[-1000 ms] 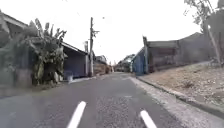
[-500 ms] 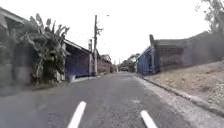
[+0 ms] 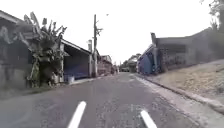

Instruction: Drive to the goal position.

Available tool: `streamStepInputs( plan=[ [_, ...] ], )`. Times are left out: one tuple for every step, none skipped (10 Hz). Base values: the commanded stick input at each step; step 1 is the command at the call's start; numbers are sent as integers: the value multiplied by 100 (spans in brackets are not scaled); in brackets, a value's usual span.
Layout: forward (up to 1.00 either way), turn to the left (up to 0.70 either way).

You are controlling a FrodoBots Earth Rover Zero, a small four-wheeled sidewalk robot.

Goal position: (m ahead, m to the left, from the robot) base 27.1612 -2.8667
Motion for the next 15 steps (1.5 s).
streamStepInputs(
  plan=[
    [85,0],
    [85,0],
    [85,0],
    [85,0],
    [85,0],
    [85,0],
    [85,0],
    [85,0],
    [85,0],
    [85,0],
    [85,0],
    [85,0],
    [85,0],
    [85,0],
    [85,0]
  ],
)
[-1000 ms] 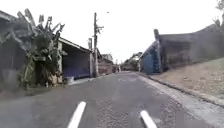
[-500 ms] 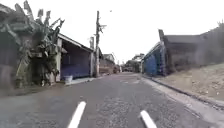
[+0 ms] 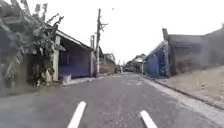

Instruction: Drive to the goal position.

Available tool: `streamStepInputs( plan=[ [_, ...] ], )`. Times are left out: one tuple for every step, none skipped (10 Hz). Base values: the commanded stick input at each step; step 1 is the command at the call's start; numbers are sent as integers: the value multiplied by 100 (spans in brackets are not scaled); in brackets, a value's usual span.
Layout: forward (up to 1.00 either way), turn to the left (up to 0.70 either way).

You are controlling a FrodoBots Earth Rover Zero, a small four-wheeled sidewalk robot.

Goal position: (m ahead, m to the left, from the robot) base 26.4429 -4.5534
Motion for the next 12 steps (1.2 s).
streamStepInputs(
  plan=[
    [85,3],
    [85,34],
    [85,34],
    [85,22],
    [85,5],
    [85,0],
    [85,0],
    [85,0],
    [85,0],
    [85,0],
    [85,0],
    [85,0]
  ],
)
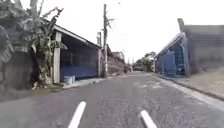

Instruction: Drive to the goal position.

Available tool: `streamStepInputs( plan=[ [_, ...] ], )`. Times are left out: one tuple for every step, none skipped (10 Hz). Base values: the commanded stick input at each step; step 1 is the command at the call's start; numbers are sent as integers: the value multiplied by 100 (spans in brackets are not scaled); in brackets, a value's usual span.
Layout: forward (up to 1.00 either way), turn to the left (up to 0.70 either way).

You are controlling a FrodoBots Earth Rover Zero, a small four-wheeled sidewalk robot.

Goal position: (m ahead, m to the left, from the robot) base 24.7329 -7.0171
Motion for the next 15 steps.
streamStepInputs(
  plan=[
    [85,0],
    [85,0],
    [85,0],
    [85,0],
    [85,0],
    [85,0],
    [85,0],
    [85,0],
    [85,0],
    [85,0],
    [85,0],
    [85,0],
    [85,0],
    [85,0],
    [85,0]
  ],
)
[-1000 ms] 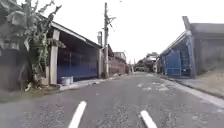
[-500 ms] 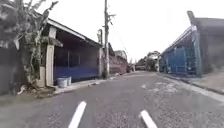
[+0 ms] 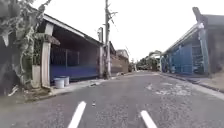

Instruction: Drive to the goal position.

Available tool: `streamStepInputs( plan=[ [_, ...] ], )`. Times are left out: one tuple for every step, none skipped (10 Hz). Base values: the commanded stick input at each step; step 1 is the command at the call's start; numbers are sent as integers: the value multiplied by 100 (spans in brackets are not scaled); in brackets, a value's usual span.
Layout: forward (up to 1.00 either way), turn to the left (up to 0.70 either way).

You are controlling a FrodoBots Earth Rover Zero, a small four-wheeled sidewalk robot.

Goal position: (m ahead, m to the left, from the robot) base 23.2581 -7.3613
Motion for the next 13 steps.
streamStepInputs(
  plan=[
    [85,0],
    [85,0],
    [85,-5],
    [85,-34],
    [85,-34],
    [85,-34],
    [85,-16],
    [85,0],
    [85,0],
    [85,0],
    [85,0],
    [85,0],
    [85,0]
  ],
)
